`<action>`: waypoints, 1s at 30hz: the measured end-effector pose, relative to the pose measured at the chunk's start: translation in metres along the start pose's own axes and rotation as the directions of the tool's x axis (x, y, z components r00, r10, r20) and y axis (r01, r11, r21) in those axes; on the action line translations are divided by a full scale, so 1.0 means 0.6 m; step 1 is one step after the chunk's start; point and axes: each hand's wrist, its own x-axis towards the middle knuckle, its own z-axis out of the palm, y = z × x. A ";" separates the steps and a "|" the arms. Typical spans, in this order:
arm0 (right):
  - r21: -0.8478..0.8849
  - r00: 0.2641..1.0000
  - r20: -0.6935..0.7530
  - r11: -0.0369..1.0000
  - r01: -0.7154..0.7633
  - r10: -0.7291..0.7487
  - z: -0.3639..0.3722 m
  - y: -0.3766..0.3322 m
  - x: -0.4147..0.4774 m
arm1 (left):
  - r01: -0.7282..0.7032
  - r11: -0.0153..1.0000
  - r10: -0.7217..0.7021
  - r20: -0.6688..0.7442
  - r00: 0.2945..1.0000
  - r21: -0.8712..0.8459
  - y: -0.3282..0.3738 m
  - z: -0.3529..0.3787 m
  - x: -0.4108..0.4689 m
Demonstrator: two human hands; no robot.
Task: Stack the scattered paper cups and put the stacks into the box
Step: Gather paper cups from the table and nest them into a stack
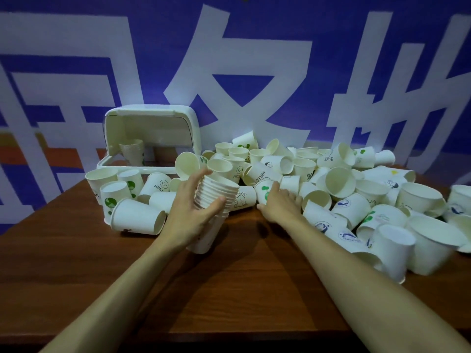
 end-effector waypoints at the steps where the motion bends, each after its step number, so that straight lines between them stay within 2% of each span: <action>1: 0.004 1.000 -0.005 1.000 -0.009 0.009 0.000 -0.003 -0.001 | 0.004 1.000 -0.004 -0.016 1.000 0.000 -0.004 0.000 0.000; 5: 0.125 0.991 -0.134 0.992 -0.003 0.020 -0.028 -0.011 -0.014 | 0.017 1.000 -0.019 -0.062 0.998 -0.023 -0.010 -0.003 -0.001; 7: 0.294 0.960 -0.281 0.952 0.083 0.003 -0.051 -0.011 -0.027 | 0.027 0.998 -0.031 -0.070 0.997 -0.057 -0.011 -0.005 0.001; 8: 0.434 0.941 -0.338 0.885 0.168 -0.013 -0.063 -0.012 -0.036 | 0.032 0.997 -0.037 -0.066 0.997 -0.066 -0.009 -0.005 0.000; 9: 0.592 0.930 -0.366 0.764 0.254 -0.026 -0.075 -0.015 -0.045 | 0.029 0.997 -0.034 -0.059 0.998 -0.074 -0.008 -0.006 -0.002; 10: 0.734 0.929 -0.367 0.602 0.314 -0.037 -0.086 -0.021 -0.054 | 0.023 0.997 -0.027 -0.048 0.999 -0.078 -0.006 -0.007 -0.005; 12: 0.906 0.947 -0.308 0.276 0.320 -0.088 -0.100 -0.036 -0.066 | 0.024 0.996 -0.026 -0.025 0.999 -0.090 -0.002 -0.008 -0.010; 13: 0.947 0.957 -0.261 0.160 0.280 -0.125 -0.103 -0.044 -0.071 | 0.028 0.995 -0.030 -0.015 0.999 -0.098 -0.001 -0.010 -0.013; 14: 0.963 0.960 -0.223 0.113 0.244 -0.170 -0.101 -0.051 -0.072 | 0.037 0.994 -0.038 -0.006 0.999 -0.106 0.003 -0.011 -0.015; 15: 0.961 0.952 -0.207 0.134 0.240 -0.224 -0.098 -0.058 -0.076 | 0.050 0.993 -0.050 0.001 0.999 -0.111 0.006 -0.012 -0.017; 18: 0.823 0.874 -0.200 0.408 0.395 -0.443 -0.089 -0.073 -0.095 | 0.090 0.992 -0.090 0.009 0.996 -0.088 0.011 -0.019 -0.021; 20: 0.740 0.818 -0.155 0.484 0.468 -0.554 -0.085 -0.085 -0.115 | 0.090 0.993 -0.091 -0.006 0.996 -0.081 0.008 -0.026 -0.025; 23: 0.747 0.803 -0.059 0.508 0.430 -0.593 -0.066 -0.104 -0.129 | 0.083 0.991 -0.087 -0.036 0.996 -0.105 0.008 -0.039 -0.035; 25: 0.769 0.811 -0.048 0.497 0.402 -0.583 -0.046 -0.118 -0.133 | 0.080 0.983 -0.083 -0.013 0.996 -0.168 0.011 -0.049 -0.044; 28: 0.750 0.819 -0.115 0.491 0.443 -0.563 -0.022 -0.131 -0.132 | 0.062 0.974 -0.025 0.174 0.984 -0.216 0.006 -0.079 -0.060; 30: 0.787 0.847 -0.136 0.463 0.407 -0.514 -0.013 -0.135 -0.126 | 0.071 0.984 -0.037 0.204 0.978 -0.161 -0.011 -0.108 -0.072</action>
